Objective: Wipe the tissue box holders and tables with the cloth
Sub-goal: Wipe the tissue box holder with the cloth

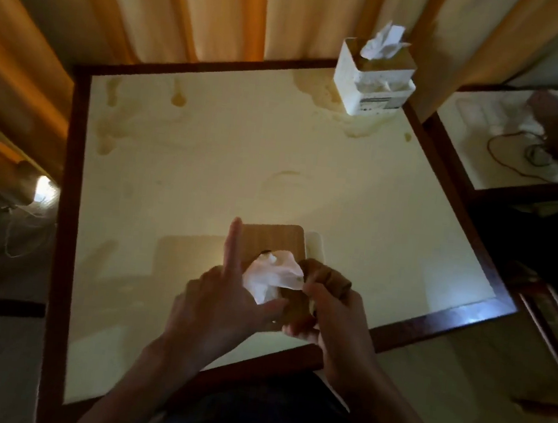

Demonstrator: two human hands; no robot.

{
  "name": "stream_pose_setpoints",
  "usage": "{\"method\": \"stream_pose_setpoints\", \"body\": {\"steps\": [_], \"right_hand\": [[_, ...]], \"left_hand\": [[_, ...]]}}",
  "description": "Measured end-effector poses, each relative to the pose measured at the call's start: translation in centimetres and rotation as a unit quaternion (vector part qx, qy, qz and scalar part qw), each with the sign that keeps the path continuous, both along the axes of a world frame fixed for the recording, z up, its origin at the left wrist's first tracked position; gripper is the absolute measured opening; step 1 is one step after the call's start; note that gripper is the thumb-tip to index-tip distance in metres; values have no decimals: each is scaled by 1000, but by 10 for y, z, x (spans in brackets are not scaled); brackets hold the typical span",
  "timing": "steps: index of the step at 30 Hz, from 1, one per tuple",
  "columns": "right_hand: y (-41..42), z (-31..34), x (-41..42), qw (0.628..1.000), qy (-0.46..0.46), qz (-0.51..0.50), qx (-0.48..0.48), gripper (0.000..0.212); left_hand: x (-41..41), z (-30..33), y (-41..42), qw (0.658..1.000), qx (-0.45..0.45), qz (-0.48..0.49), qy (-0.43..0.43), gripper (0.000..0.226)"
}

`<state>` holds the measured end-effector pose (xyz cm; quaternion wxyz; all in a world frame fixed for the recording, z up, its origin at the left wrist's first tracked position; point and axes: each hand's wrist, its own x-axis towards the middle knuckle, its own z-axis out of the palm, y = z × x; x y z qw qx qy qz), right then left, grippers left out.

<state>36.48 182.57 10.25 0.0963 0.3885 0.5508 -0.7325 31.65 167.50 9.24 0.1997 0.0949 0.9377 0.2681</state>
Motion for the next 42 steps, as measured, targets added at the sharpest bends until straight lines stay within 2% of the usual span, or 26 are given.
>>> {"method": "stream_pose_setpoints", "body": {"steps": [2,6,9,12,14,17,20,25,27,30,33,38,42], "right_hand": [[8,1,-1,999,-42,24,14,17],[20,-4,6,992,-93,71,39,18],[19,-7,11,992,-121,37,-23,26],[18,-4,5,981,-152,21,-117,17],[16,0,-2,976,-161,26,-146,13],[9,-1,-16,983,-138,31,-115,12],[-7,-8,-15,983,-147,87,-70,17],[1,-3,1,953,-202,224,-33,30],[10,5,-3,943,-202,258,-59,31],[6,6,-23,946,-214,231,-79,44],[-5,-3,-31,945,-242,215,-52,53],[9,4,-16,901,-278,328,-55,68],[16,6,-35,919,-249,304,-38,87]], "left_hand": [[-10,17,-12,998,-36,-50,-1,130],[-47,30,-18,983,-56,-162,68,143],[-70,15,-7,958,-103,-259,64,148],[-69,-11,-5,936,-148,-318,32,150],[-58,-23,-11,922,-174,-342,44,151],[-42,-30,-20,922,-194,-325,77,152],[-26,-36,-28,934,-184,-288,107,149],[-7,-41,-37,952,-159,-241,96,153],[-8,-43,-38,954,-152,-238,103,156],[-8,-45,-40,955,-140,-242,97,157],[-7,-41,-39,958,-143,-236,76,153],[-7,-36,-38,961,-139,-235,54,151],[-8,-41,-40,966,-112,-218,84,141]]}}
